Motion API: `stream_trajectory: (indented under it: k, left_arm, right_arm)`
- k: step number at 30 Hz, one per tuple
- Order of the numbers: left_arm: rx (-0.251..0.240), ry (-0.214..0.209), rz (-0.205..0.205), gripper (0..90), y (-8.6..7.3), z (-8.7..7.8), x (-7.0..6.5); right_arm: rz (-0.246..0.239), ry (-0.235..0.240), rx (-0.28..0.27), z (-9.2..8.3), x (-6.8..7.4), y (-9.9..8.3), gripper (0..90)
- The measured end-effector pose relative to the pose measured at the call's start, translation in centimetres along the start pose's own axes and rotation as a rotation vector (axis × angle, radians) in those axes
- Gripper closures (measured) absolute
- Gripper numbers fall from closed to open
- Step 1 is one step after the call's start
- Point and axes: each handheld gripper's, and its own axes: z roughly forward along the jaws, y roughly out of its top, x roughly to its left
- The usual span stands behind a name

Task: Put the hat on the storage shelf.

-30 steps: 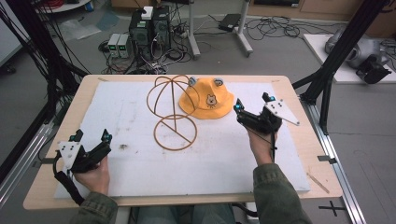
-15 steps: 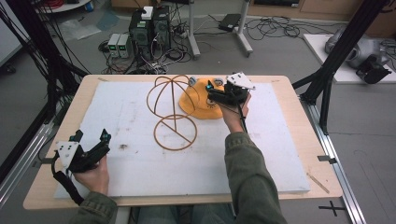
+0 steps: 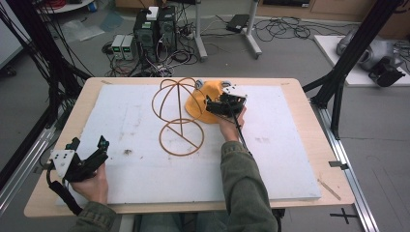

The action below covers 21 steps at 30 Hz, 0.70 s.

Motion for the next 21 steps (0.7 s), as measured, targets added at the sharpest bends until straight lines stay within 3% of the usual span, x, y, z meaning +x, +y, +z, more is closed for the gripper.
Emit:
stream_trajectory:
  k: [5,6,7,9,10,11,12,13,15,16,17,19,20,21]
  left_arm:
    - [0.006,0.001,0.007,14.6,-0.08,0.01,-0.10]
    - [0.001,-0.003,0.012,14.6,-0.04,0.04,-0.24]
    - [0.001,-0.003,0.012,14.6,-0.04,0.04,-0.24]
    - [-0.001,-0.006,0.019,14.6,-0.01,0.02,-0.36]
    - [0.000,-0.008,0.024,14.6,-0.03,0.04,-0.43]
    - [0.000,-0.008,0.024,14.6,-0.03,0.04,-0.43]
    - [0.001,-0.009,0.025,14.6,-0.05,0.06,-0.46]
    - [-0.001,-0.010,0.023,14.6,-0.05,0.07,-0.49]
    - [-0.002,-0.009,0.024,14.6,-0.05,0.06,-0.47]
    - [-0.002,-0.010,0.023,14.6,-0.03,0.04,-0.46]
    - [-0.004,-0.009,0.022,14.6,-0.02,0.04,-0.44]
    - [-0.005,-0.010,0.022,14.6,0.00,0.02,-0.41]
    - [-0.005,-0.010,0.022,14.6,0.01,0.02,-0.41]
    - [-0.005,-0.011,0.021,14.6,0.01,0.01,-0.42]
  right_arm:
    - [0.021,0.006,0.015,0.43,-0.32,-0.54,6.3]
    - [0.015,0.010,0.024,0.57,-0.25,-0.72,15.5]
    - [0.015,0.010,0.024,0.57,-0.25,-0.72,15.5]
    - [0.010,0.016,0.019,0.60,-0.13,-0.73,30.6]
    - [0.003,-0.022,0.000,0.51,0.11,-0.67,47.0]
    - [0.003,-0.022,0.000,0.51,0.11,-0.67,47.0]
    - [0.013,-0.032,-0.011,0.44,0.22,-0.60,62.3]
    - [0.013,-0.032,-0.011,0.44,0.22,-0.60,62.3]
    - [0.008,-0.025,-0.009,0.40,0.17,-0.55,74.5]
    - [0.003,0.001,0.012,0.33,-0.02,-0.46,83.1]
    - [0.035,0.022,0.017,0.27,-0.26,-0.40,85.8]
    - [0.048,0.013,0.018,0.18,-0.41,-0.39,87.4]
    - [0.015,-0.028,0.014,0.05,-0.22,-0.33,88.5]
    - [0.015,-0.028,0.014,0.05,-0.22,-0.33,88.5]
